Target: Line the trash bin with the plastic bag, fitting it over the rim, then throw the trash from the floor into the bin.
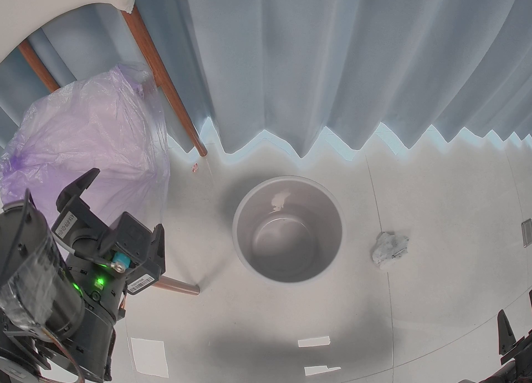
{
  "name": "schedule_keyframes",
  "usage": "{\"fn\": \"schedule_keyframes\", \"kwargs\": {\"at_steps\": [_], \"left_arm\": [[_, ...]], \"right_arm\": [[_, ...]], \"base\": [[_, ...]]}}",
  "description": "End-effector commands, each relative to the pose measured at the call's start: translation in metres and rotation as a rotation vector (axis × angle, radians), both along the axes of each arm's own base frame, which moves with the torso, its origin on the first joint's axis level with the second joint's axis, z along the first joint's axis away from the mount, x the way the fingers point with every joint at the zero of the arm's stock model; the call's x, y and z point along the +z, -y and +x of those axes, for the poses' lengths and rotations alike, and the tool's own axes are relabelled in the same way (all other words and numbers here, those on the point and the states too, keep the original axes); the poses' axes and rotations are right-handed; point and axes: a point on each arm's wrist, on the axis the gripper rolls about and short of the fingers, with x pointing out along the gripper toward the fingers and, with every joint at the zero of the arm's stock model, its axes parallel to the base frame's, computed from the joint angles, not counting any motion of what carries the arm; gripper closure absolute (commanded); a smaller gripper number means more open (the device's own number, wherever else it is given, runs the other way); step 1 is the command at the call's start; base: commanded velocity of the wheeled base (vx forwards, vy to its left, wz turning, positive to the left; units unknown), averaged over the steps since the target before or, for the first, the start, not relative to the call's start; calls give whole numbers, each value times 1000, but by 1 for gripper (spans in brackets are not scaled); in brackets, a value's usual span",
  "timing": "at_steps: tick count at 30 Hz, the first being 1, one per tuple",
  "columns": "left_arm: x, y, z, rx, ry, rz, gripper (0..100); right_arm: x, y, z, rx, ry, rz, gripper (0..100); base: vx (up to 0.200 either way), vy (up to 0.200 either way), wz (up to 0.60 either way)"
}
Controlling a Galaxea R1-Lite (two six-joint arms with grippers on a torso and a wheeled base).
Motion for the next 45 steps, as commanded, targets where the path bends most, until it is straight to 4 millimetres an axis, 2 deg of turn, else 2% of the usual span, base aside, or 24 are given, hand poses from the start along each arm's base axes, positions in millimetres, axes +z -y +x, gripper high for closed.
{"fn": "schedule_keyframes", "kwargs": {"at_steps": [1,11,14,26,33,34,45], "left_arm": [[-2,5,7,15,-7,12,0],[-7,32,25,43,-3,6,0],[-8,31,27,83,-4,13,0],[-30,23,59,231,-41,70,0],[-29,26,62,234,-36,66,0],[-29,25,62,234,-37,67,100],[-24,19,56,179,-32,44,100]], "right_arm": [[-5,0,0,-1,0,0,0],[-5,0,0,-1,0,0,0],[-5,0,0,-1,0,0,0],[-5,0,0,1,0,0,0],[-5,0,0,-1,0,0,0],[-5,0,0,1,0,0,0],[-5,0,0,-1,0,0,0]], "base": [[0,0,0],[0,0,0],[0,0,0],[0,0,0],[0,0,0],[0,0,0],[0,0,0]]}}
